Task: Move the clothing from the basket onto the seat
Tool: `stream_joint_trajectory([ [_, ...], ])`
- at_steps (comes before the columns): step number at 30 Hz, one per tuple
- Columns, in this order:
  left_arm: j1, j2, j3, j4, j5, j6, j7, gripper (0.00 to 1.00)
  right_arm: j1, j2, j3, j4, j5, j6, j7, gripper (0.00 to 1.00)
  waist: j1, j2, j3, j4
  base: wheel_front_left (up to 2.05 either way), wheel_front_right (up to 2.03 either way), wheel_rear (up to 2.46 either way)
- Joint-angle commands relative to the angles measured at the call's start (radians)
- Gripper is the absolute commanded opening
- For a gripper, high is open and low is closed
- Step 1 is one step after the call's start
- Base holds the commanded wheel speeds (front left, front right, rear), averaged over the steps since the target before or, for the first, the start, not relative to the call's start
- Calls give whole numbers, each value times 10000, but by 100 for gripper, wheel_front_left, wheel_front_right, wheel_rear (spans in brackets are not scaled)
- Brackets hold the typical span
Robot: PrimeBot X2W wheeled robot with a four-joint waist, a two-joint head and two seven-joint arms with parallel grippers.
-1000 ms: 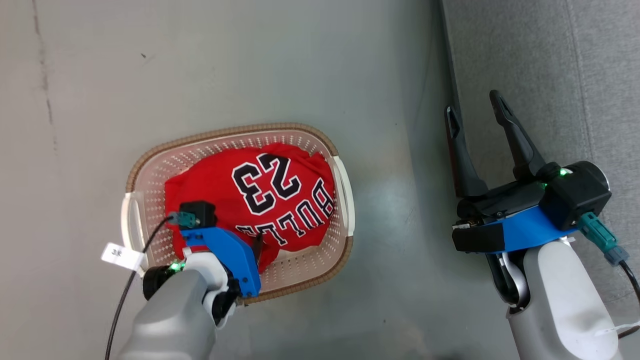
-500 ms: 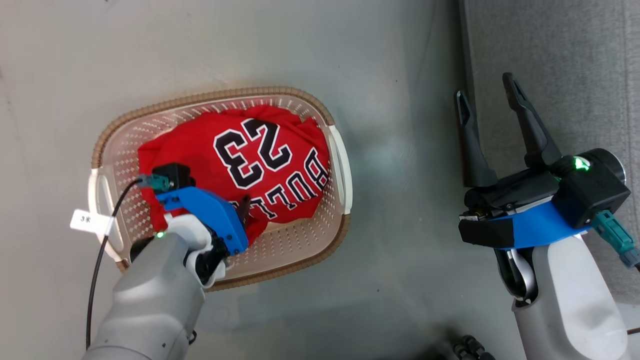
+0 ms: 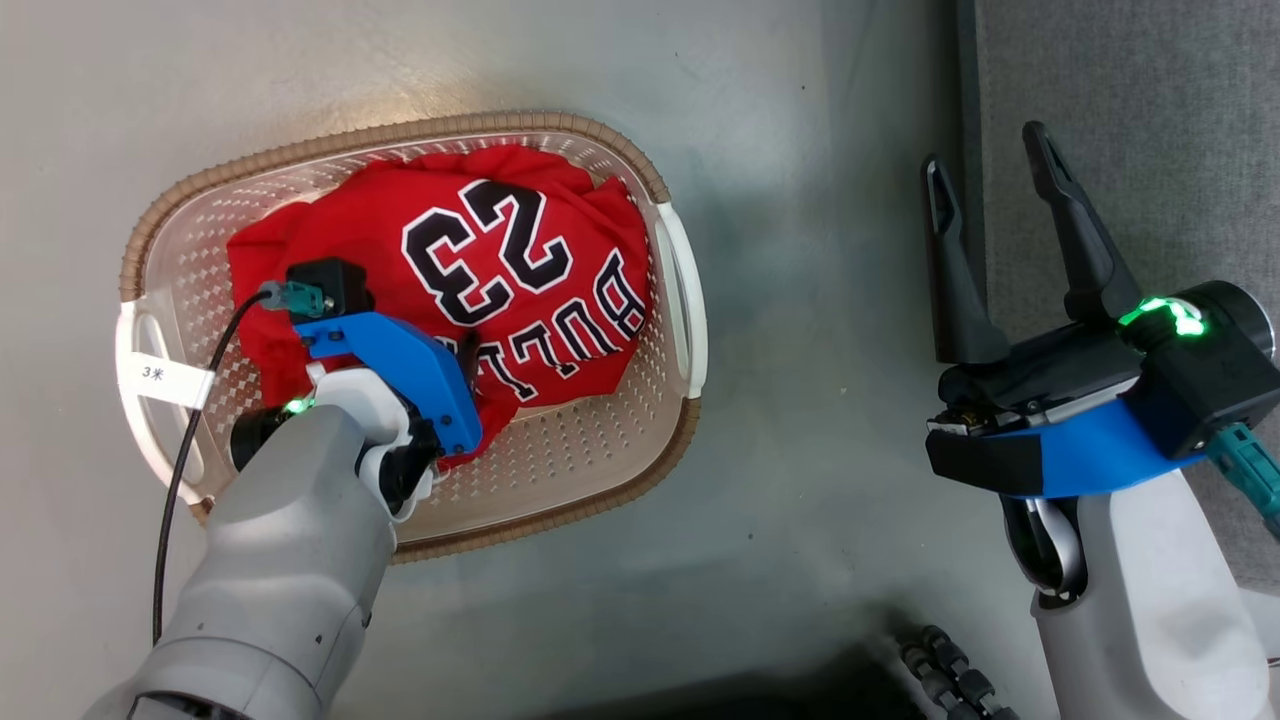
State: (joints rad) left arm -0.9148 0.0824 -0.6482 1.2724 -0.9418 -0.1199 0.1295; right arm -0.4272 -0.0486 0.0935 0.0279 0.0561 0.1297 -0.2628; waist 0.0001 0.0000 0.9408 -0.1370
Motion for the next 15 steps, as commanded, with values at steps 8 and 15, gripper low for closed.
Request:
stream_joint_trajectory([
  [8, -386, -69, -352, 110, 296, 11, -259, 0, -146, -32, -6, -238, 138, 19, -31, 100, -1, 0, 192, -9, 0, 0, 0],
  [15, -414, -104, -569, 126, 375, -67, -658, 0, -208, -32, 6, -167, 211, 19, -31, 100, -1, 0, 58, 31, 0, 0, 0],
])
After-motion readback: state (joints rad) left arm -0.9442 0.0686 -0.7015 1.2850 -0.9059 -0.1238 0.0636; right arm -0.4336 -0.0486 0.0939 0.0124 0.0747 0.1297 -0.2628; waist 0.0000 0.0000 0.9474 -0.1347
